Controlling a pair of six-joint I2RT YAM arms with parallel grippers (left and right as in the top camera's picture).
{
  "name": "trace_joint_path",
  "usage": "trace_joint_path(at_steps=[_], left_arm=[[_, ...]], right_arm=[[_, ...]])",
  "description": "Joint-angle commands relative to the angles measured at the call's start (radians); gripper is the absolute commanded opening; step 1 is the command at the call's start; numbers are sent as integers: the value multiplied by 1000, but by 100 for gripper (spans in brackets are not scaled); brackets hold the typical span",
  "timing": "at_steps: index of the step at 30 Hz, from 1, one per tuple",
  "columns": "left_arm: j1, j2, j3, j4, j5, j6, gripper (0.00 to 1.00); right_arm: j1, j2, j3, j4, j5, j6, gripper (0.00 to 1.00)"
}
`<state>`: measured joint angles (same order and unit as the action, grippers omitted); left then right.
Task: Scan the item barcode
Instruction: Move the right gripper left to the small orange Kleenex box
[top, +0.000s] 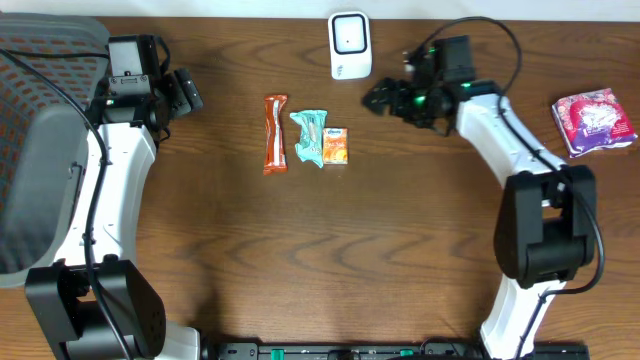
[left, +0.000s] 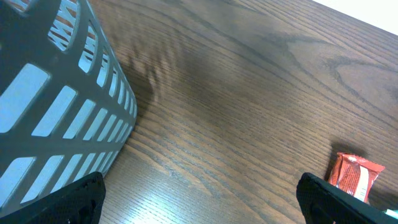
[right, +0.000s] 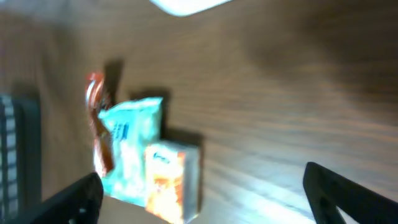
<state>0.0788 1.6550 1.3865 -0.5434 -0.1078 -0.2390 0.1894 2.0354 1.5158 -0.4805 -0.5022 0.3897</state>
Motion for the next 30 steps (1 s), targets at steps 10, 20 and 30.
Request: trace_joint_path(at_steps=[10, 20, 30], left_arm=[[4, 5, 5, -2, -9, -9, 98], [4, 5, 5, -2, -9, -9, 98], [4, 5, 5, -2, -9, -9, 98]], right_arm=[[77, -8, 8, -37, 113, -5, 99], [141, -4, 6, -37, 166, -2, 62], [224, -4, -8, -35, 309, 102, 45]])
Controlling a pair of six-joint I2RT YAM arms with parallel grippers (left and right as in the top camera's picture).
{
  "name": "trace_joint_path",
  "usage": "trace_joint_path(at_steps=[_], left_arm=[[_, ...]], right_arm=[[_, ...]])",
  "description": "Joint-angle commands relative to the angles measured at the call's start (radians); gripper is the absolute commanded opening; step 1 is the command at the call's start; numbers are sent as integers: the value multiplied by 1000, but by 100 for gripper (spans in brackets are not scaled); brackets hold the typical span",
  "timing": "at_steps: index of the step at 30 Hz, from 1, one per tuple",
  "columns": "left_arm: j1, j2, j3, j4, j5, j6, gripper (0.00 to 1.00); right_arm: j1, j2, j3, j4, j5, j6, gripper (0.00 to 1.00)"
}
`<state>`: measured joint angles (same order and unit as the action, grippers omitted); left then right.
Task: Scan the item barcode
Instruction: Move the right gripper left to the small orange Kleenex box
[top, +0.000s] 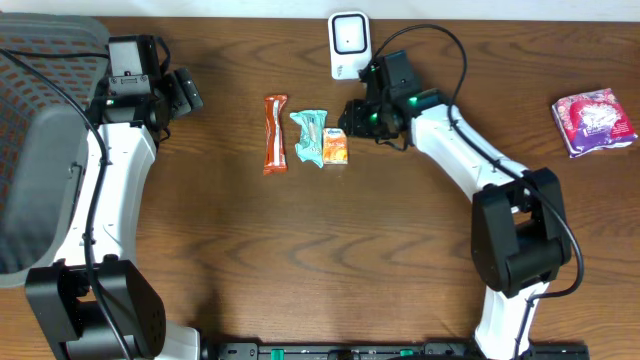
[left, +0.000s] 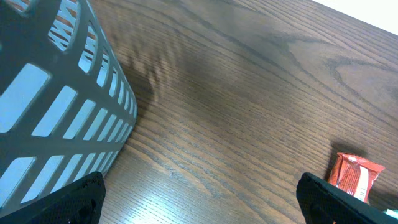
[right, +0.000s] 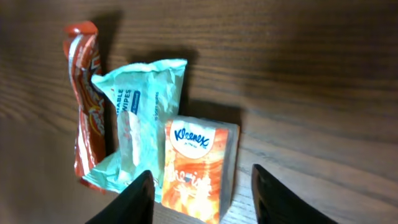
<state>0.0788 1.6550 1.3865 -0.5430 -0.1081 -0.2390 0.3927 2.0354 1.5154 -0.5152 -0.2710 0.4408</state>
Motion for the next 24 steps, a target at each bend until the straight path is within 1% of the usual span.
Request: trace_joint_path(at_steps=[1, 4, 9, 12, 16, 19, 24], left_arm=[[4, 5, 5, -3, -9, -9, 98], [4, 5, 5, -3, -9, -9, 98], [4, 5, 5, -3, -9, -9, 98], [4, 5, 5, -3, -9, -9, 98], [4, 5, 5, -3, -9, -9, 98], [4, 5, 5, -3, -9, -9, 98], [4, 5, 5, -3, -9, -9, 98]], right_arm=[[28, -3, -10, 0, 98, 61, 44], [49, -1, -15, -2, 159, 87, 47], [64, 15, -19, 0, 168, 122, 49], [67, 31, -23, 2, 168, 130, 55], [68, 61, -24, 3, 167, 151, 55], [68, 79, -24, 3, 159, 177, 53], [68, 98, -24, 5, 137, 180, 50]])
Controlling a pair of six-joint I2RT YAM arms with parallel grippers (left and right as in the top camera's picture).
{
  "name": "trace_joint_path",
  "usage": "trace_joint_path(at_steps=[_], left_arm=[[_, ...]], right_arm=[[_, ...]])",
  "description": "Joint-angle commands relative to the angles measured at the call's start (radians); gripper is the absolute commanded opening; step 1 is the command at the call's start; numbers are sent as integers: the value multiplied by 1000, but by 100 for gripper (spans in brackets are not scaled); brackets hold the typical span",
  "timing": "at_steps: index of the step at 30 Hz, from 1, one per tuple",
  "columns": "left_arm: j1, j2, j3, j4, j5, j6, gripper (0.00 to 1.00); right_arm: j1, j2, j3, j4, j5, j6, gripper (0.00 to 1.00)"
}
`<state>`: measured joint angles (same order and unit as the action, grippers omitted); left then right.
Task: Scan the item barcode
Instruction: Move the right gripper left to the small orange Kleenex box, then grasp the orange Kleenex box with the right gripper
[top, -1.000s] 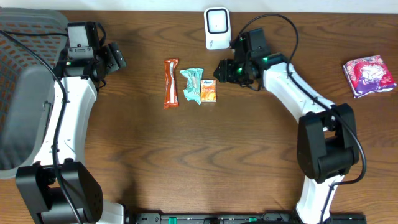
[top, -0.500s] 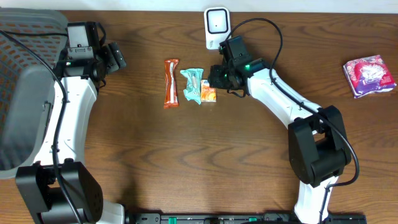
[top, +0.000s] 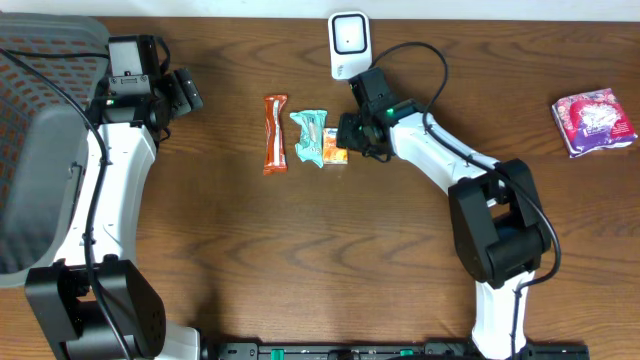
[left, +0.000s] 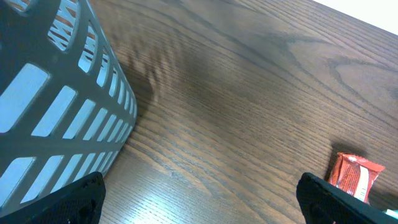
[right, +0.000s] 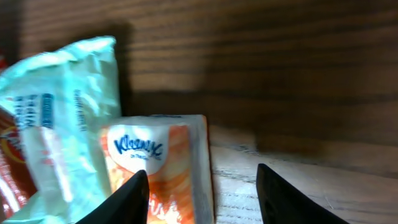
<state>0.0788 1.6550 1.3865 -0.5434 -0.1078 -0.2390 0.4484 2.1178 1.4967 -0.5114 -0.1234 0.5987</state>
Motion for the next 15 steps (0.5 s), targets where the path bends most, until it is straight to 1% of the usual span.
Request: trace_joint_path(at_steps=[1, 8, 12, 15], left_arm=[[4, 5, 5, -2, -9, -9, 98], [4, 5, 5, -2, -9, -9, 98], [4, 5, 5, -2, -9, -9, 98], [4, 5, 5, -2, -9, -9, 98]], right_arm=[[14, 15, -5, 2, -10, 23, 50], [18, 16, -6, 2, -10, 22, 50], [21, 17, -8, 2, -8, 22, 47], [27, 17, -14, 2, 25, 22, 42]])
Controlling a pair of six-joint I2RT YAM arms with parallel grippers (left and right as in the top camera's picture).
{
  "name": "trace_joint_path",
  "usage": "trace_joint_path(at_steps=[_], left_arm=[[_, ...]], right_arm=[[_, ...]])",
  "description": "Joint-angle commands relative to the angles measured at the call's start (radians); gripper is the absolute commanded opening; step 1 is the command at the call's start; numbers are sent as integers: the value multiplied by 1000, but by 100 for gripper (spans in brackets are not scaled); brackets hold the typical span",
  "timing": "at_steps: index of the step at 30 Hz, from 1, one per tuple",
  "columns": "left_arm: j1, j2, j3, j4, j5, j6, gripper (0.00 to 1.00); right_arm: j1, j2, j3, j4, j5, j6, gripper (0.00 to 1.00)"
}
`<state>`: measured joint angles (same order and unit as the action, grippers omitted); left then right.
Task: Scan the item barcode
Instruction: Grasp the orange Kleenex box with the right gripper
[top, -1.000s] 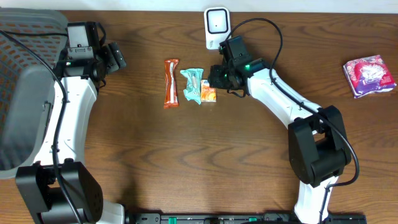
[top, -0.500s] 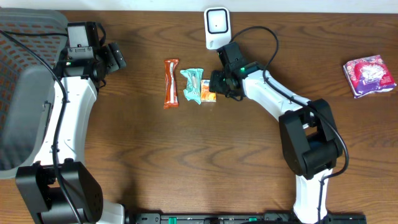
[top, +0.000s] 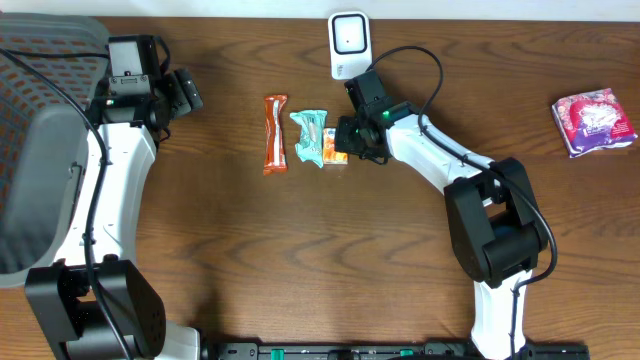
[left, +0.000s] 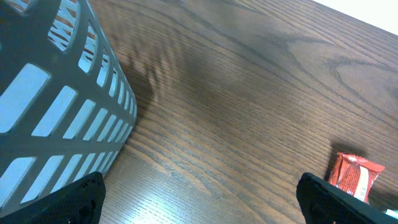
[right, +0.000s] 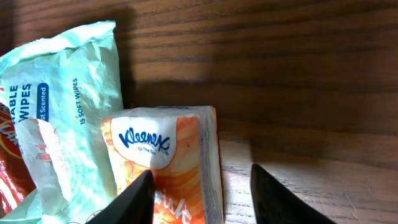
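Note:
An orange Kleenex tissue pack (right: 171, 162) (top: 335, 146) lies on the table beside a teal wipes pack (right: 59, 118) (top: 310, 135) and a red snack bar (top: 275, 132) (left: 353, 175). My right gripper (right: 202, 202) (top: 350, 140) stands open over the Kleenex pack, its two fingers on either side of the pack's right part. The white barcode scanner (top: 350, 45) stands at the table's far edge, just behind this gripper. My left gripper (left: 199, 199) (top: 185, 90) is open and empty, low over bare wood at the far left.
A grey slatted basket (left: 50, 106) (top: 40, 140) fills the left side. A purple-and-pink packet (top: 594, 120) lies at the far right. The table is dark brown wood (top: 320, 260).
My right gripper has shifted slightly, and the Kleenex pack now sits sharper and a bit more between its fingers. The left arm has not moved.
My right gripper was open to the right of the scanner, far from the items. Then it was over the three items. Later it stood low over the Kleenex pack, where it remains, still open. The left arm stayed still throughout.

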<state>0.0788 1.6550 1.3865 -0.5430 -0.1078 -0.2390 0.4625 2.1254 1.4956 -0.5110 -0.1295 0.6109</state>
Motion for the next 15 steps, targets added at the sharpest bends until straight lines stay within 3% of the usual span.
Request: trace_joint_path(at_steps=[1, 9, 15], left_arm=[[4, 5, 5, -3, -9, -9, 98], [4, 5, 5, -3, -9, -9, 98], [4, 5, 5, -3, -9, -9, 98]], right_arm=[[14, 9, -13, 0, 45, 10, 41], [38, 39, -19, -3, 182, 11, 31], [45, 67, -19, -26, 270, 11, 31]])
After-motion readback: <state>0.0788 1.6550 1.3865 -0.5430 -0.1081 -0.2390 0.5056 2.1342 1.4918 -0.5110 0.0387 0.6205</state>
